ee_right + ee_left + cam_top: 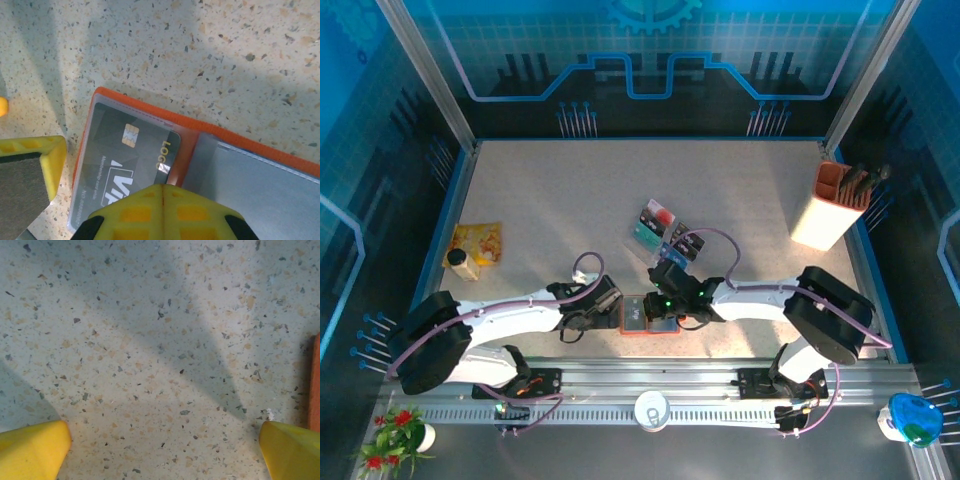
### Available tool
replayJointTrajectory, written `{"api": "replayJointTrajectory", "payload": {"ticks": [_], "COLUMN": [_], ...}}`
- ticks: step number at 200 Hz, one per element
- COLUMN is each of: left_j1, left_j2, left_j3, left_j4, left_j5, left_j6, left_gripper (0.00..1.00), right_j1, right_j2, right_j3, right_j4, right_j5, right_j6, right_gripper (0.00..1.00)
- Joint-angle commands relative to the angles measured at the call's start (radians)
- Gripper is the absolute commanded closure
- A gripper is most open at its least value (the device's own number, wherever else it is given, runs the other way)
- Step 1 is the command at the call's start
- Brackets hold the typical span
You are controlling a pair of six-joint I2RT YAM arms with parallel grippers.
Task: Put the credit cards into the card holder
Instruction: Insert the credit card into the card slot, then flip over the card slot on the card holder.
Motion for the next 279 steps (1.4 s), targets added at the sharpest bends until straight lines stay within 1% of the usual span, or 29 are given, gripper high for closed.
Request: {"api": "replayJointTrajectory", "payload": {"ticks": [1,23,42,72,102,132,150,187,234,279], "left_j1": [0.008,0.007,0.008,0.01,0.013,0.013,0.013,-0.006,-0.069,-0.098], "left_j2": [0.033,0.031,0.019,-0.022,-0.085,-0.128,-0.127,-0.055,0.065,0.115], "left_j3": [-0.01,-0.004,0.004,0.027,0.064,0.119,0.154,0.215,0.248,0.231], "left_j4": [0.028,0.022,0.006,-0.037,-0.074,-0.092,-0.085,-0.044,0.002,0.03], "left_j5": [0.022,0.019,0.014,-0.002,-0.002,0.021,0.051,0.101,0.099,0.092], "left_j6": [-0.01,-0.007,-0.005,0.008,0.031,0.057,0.068,0.069,0.042,0.022], "left_gripper": [0.01,0.01,0.01,0.01,0.01,0.01,0.01,0.01,0.01,0.01], "right_j1": [0.007,0.012,0.01,-0.004,-0.041,-0.093,-0.122,-0.145,-0.145,-0.149], "right_j2": [0.035,0.037,0.002,-0.099,-0.21,-0.288,-0.314,-0.291,-0.229,-0.171], "right_j3": [0.031,0.038,0.035,0.011,-0.029,-0.068,-0.088,-0.098,-0.087,-0.087], "right_j4": [0.014,0.016,0.003,-0.035,-0.088,-0.164,-0.185,-0.185,-0.151,-0.119], "right_j5": [-0.02,-0.03,-0.025,-0.006,0.017,0.031,0.02,-0.006,-0.021,-0.04], "right_j6": [-0.008,-0.01,-0.013,-0.022,-0.056,-0.107,-0.133,-0.158,-0.154,-0.155], "right_gripper": [1.0,1.0,1.0,1.0,1.0,0.93,0.92,0.93,0.96,0.97]}}
